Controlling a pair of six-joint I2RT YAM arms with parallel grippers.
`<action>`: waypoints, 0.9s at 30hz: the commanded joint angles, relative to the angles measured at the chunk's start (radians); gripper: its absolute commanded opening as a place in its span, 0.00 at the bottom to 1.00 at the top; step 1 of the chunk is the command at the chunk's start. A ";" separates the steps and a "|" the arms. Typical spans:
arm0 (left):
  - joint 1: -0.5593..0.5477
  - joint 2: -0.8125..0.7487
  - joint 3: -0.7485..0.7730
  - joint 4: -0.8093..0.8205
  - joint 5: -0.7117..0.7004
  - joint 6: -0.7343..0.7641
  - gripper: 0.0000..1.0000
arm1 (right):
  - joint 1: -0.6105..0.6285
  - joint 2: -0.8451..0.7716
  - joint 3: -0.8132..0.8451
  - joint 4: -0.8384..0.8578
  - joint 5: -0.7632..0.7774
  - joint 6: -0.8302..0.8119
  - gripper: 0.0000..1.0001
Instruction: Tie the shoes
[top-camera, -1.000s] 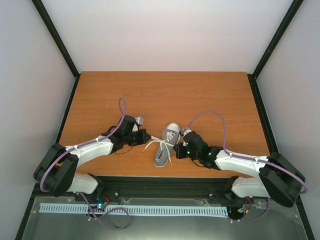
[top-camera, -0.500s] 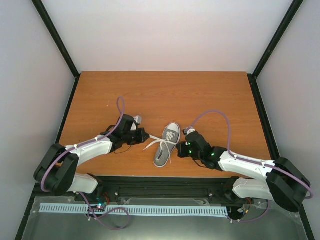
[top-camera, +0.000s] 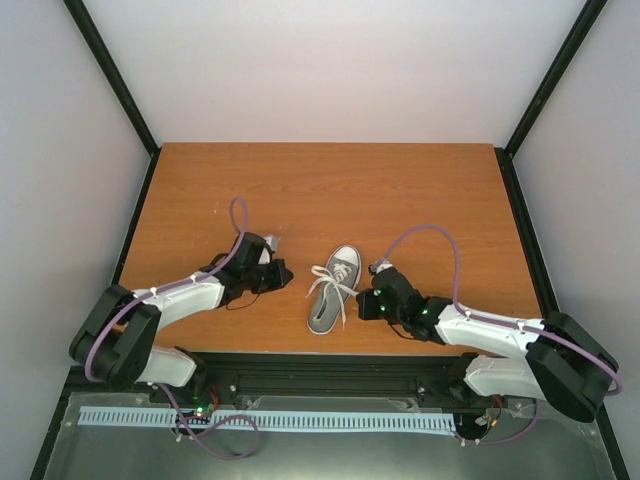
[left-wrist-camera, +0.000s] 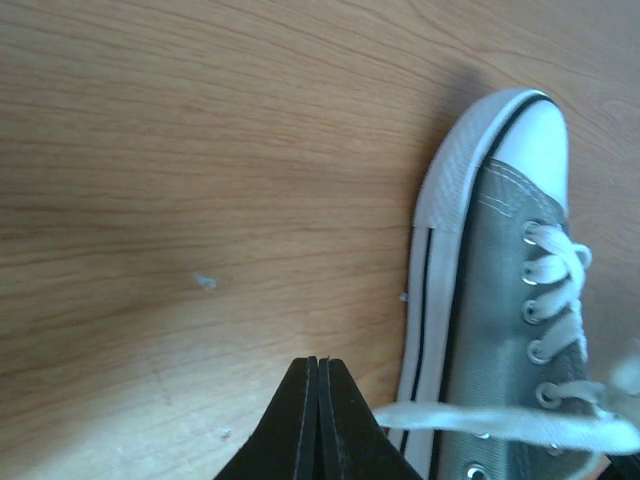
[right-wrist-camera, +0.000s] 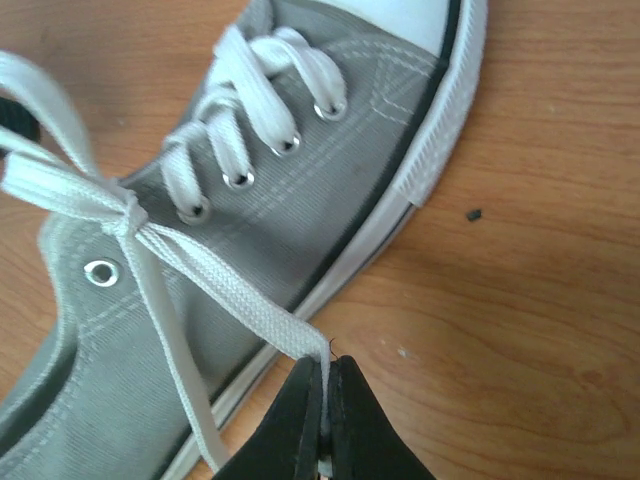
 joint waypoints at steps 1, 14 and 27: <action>0.024 0.009 -0.011 -0.007 -0.030 -0.007 0.01 | -0.004 0.008 -0.017 -0.026 0.029 0.015 0.03; 0.025 -0.096 0.053 -0.090 -0.025 0.092 0.72 | -0.010 -0.090 0.044 -0.104 0.024 -0.088 0.74; 0.246 0.058 0.226 -0.041 0.128 0.212 1.00 | -0.307 0.061 0.294 -0.153 -0.105 -0.286 1.00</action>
